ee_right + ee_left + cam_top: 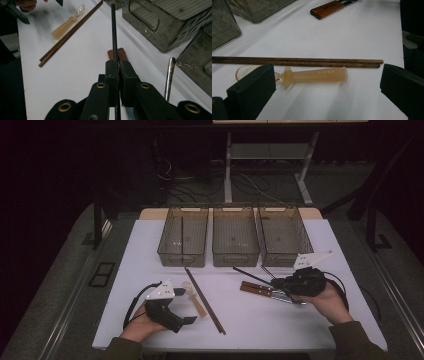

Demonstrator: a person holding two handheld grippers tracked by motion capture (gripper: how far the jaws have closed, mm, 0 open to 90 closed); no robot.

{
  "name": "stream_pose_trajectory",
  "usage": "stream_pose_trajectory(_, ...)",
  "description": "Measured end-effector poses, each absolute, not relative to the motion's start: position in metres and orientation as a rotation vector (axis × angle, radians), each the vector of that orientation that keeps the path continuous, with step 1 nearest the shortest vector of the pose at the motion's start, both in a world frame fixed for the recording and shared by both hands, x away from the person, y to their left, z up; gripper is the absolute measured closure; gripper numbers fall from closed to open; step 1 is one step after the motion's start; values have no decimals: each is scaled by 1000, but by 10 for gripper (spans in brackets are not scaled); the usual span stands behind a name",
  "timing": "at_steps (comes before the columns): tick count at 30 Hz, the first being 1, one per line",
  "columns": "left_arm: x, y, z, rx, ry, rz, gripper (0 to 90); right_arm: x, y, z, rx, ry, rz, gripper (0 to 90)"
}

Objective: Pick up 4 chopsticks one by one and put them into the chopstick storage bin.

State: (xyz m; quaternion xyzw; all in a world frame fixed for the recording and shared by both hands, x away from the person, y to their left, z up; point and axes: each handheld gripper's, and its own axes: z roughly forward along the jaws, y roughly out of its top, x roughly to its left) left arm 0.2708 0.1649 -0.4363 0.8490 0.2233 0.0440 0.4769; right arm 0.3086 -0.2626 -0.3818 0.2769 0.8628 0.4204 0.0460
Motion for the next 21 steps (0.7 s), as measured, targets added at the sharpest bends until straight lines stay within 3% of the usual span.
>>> stream_pose_trajectory(21, 271, 165, -436, 2072, 536, 110, 0, 333, -221, -374, 877, 2593, 1269, 862)
